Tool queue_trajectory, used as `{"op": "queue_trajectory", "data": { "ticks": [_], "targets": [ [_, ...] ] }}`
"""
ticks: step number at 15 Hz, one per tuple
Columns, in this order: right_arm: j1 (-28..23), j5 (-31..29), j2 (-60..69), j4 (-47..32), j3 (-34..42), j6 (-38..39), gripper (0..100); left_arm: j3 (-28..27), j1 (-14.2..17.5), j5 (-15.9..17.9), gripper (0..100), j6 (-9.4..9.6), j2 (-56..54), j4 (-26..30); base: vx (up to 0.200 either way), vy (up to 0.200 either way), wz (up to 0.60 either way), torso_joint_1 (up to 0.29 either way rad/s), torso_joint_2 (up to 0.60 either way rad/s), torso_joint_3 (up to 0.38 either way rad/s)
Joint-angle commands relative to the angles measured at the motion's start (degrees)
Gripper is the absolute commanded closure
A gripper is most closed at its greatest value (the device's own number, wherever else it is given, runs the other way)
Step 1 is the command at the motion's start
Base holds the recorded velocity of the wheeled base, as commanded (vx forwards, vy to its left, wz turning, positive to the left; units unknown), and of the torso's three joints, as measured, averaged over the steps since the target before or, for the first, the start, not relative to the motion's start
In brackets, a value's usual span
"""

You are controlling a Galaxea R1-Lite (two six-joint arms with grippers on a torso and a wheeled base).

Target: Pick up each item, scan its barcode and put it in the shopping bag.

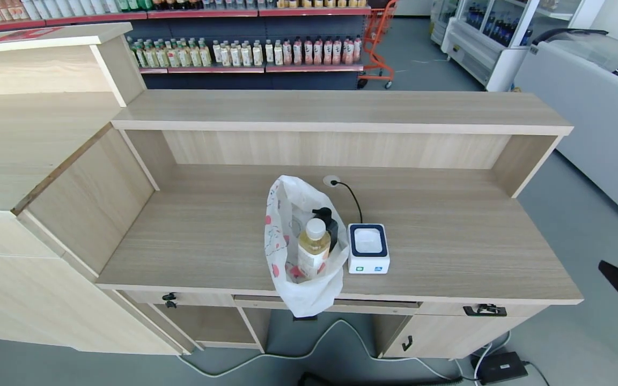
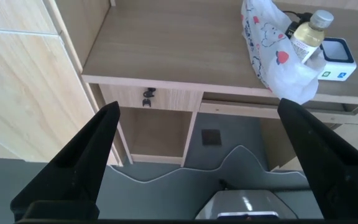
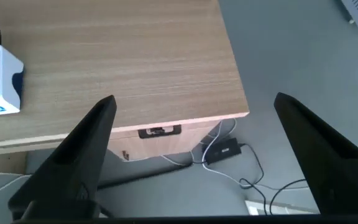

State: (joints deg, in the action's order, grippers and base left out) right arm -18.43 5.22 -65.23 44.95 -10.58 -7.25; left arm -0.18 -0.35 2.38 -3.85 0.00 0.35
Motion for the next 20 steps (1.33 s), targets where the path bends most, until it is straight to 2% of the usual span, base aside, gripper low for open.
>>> {"op": "queue_trajectory", "data": {
  "ticks": [1, 2, 4, 6, 7, 9, 14, 20],
  "targets": [
    [5.78, -3.20, 14.52, -0.21, 9.18, 2.07, 0, 0.01, 0.00, 0.00, 0, -0.01, 0.00, 0.00, 0.000, 0.000, 0.00, 0.000, 0.00, 0.000],
    [6.39, -3.11, 18.65, -1.44, 10.58, 2.24, 0, 0.01, 0.00, 0.00, 0, -0.01, 0.00, 0.00, 0.000, 0.000, 0.00, 0.000, 0.00, 0.000],
    [10.26, -3.46, 31.04, -15.59, 10.58, 4.18, 0, 0.01, 0.00, 0.00, 0, -0.01, 0.00, 0.00, 0.000, 0.000, 0.00, 0.000, 0.00, 0.000],
    [11.49, -3.46, 43.26, -27.10, 10.58, 4.44, 0, 0.01, 0.00, 0.00, 0, -0.01, 0.00, 0.00, 0.000, 0.000, 0.00, 0.000, 0.00, 0.000],
    [11.66, -3.46, 44.23, -27.81, 10.58, 4.44, 0, 0.01, 0.00, 0.00, 0, -0.01, 0.00, 0.00, 0.000, 0.000, 0.00, 0.000, 0.00, 0.000],
    [13.60, -4.07, 57.76, -39.23, 10.58, 4.44, 0, 0.01, 0.00, 0.00, 0, -0.01, 0.00, 0.00, 0.000, 0.000, 0.00, 0.000, 0.00, 0.000],
    [18.17, -5.39, 65.23, -44.33, 10.58, 4.97, 0, 0.01, 0.00, 0.00, 0, -0.01, 0.00, 0.00, 0.000, 0.000, 0.00, 0.000, 0.00, 0.000],
    [18.34, -5.57, 65.23, -44.60, 10.58, 6.73, 0, 0.01, 0.00, 0.00, 0, -0.01, 0.00, 0.00, 0.000, 0.000, 0.00, 0.000, 0.00, 0.000]
  ]
}}
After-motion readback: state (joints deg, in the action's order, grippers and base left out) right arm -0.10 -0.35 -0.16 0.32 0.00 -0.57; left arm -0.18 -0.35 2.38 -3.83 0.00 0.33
